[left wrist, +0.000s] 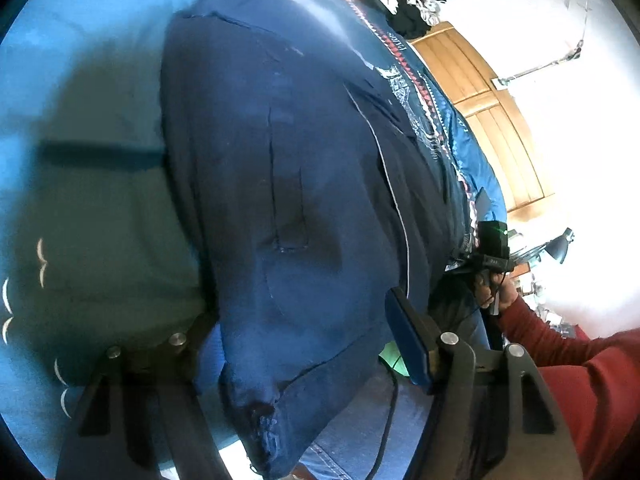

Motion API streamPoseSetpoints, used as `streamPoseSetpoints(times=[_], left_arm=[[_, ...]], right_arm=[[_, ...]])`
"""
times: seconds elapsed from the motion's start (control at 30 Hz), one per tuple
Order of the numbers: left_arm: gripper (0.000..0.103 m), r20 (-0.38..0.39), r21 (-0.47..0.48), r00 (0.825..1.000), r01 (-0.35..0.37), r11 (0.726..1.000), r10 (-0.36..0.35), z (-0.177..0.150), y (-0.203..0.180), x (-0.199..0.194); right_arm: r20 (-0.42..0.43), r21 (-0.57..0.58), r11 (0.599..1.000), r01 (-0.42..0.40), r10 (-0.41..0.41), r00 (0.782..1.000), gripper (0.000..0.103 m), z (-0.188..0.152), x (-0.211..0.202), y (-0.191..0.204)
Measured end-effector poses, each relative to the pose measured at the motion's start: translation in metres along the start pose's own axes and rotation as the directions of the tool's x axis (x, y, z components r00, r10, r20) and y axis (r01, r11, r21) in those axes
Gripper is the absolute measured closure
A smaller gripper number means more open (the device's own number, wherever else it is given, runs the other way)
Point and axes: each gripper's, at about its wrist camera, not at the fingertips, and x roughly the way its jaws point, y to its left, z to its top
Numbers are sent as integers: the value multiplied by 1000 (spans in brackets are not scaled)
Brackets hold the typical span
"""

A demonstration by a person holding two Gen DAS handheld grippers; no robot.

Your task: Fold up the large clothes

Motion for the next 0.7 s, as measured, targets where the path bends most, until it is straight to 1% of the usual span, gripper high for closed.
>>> streamPoseSetpoints(times=[0.07, 0.13, 0.17, 0.23, 0.3, 0.33, 0.4, 0.43, 0.47, 0.53, 0.57, 0.63, 0.7], left_arm=[[31, 3, 0, 1000, 5, 1000, -5, 1, 0, -1], [31, -2, 3, 1000, 15, 1000, -15, 2, -1, 0], [31, -4, 3, 1000, 28, 1000, -28, 2, -1, 1], [31, 0, 11, 996, 91, 996, -91, 5, -7, 6], [31, -2, 35, 994, 112, 993, -112, 5, -14, 7], [31, -4, 41, 994, 109, 993, -109, 6, -15, 9], [38, -28, 40, 998, 65, 997, -64, 4, -7, 13], [45, -34, 38, 998, 58, 998, -56, 3, -3, 13], [48, -32, 20, 997, 67, 998, -66, 2, 3, 10], [48, -29, 15, 997, 72, 997, -72, 0, 4, 5], [45, -34, 20, 997, 70, 997, -69, -2, 2, 5], [42, -36, 29, 997, 66, 997, -65, -4, -1, 8], [42, -24, 13, 997, 73, 997, -73, -2, 0, 13]], right_arm=[[5, 8, 1000, -10, 10, 1000, 65, -1, 0, -1], [-5, 8, 999, -41, 41, 999, 65, -1, 3, 0], [-16, 2, 998, -64, 64, 998, 65, 0, 6, 3], [-20, -2, 994, -105, 105, 994, 65, 1, 11, 9], [-19, -1, 994, -107, 107, 994, 65, 2, 13, 9], [-23, 0, 995, -99, 99, 995, 65, 2, 16, 7], [-31, 8, 995, -99, 100, 995, 66, 1, 19, 1], [-31, 12, 995, -103, 104, 994, 66, 0, 20, 0], [-27, 17, 994, -108, 108, 994, 65, -1, 20, 0], [-24, 17, 993, -116, 117, 993, 63, -3, 17, 1], [-23, 13, 992, -122, 122, 992, 62, -4, 15, 3], [-26, 5, 994, -112, 112, 993, 61, -2, 15, 5], [-30, 8, 995, -101, 101, 994, 61, 0, 19, 5]])
